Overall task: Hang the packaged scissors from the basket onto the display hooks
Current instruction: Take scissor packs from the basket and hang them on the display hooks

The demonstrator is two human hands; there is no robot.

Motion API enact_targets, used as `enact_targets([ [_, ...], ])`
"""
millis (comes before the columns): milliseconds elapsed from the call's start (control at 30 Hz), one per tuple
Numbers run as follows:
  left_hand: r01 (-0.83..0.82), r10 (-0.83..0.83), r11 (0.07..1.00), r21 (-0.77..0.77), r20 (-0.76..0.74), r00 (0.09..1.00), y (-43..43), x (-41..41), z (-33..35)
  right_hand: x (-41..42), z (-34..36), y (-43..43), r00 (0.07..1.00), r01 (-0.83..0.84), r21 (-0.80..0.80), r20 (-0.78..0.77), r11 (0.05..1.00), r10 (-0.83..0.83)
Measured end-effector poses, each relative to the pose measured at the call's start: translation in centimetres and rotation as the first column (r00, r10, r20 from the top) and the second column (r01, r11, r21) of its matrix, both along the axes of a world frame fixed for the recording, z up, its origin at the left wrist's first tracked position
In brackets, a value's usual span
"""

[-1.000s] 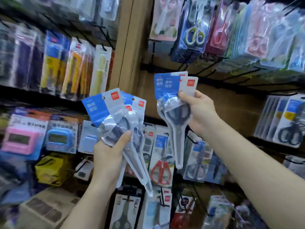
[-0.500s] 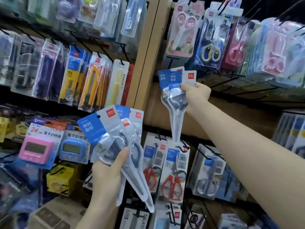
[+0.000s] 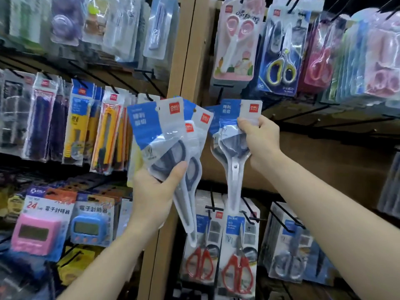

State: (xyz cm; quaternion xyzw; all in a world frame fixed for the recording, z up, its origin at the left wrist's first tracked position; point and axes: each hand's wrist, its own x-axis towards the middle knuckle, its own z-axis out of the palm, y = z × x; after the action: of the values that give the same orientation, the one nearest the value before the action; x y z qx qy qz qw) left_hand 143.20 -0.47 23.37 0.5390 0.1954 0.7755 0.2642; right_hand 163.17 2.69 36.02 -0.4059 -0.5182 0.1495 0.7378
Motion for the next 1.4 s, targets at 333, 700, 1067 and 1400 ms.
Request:
enact_targets([
  [333, -0.089, 0.091, 0.994, -0.066, 0.023, 0.996, 2.6, 0.2, 1.8, 1.7, -0.7, -1.1, 0.991, -0.034, -0.034, 0.131, 0.999, 0.038],
  [700, 0.039, -0.016, 0.989, -0.14, 0.16, 0.987, 1.7, -0.5, 3.2, -0.9, 0.5, -0.4, 0.975, -0.017, -0.045, 0.223, 0.999, 0.026],
  [1067, 0.054, -0.037, 0.988, -0.142, 0.12, 0.992, 2.0, -1.0, 3.3, -2.7, 0.7, 0.7, 0.988, -0.025, -0.11, 0.148, 0.994, 0.041],
  [1400, 0.077, -0.057, 0.984, -0.164, 0.123, 0.991, 2.9, -1.4, 3.0, -1.3, 0.8, 5.7, 0.969, 0.149, -0.293, 0.233, 0.944, -0.081],
])
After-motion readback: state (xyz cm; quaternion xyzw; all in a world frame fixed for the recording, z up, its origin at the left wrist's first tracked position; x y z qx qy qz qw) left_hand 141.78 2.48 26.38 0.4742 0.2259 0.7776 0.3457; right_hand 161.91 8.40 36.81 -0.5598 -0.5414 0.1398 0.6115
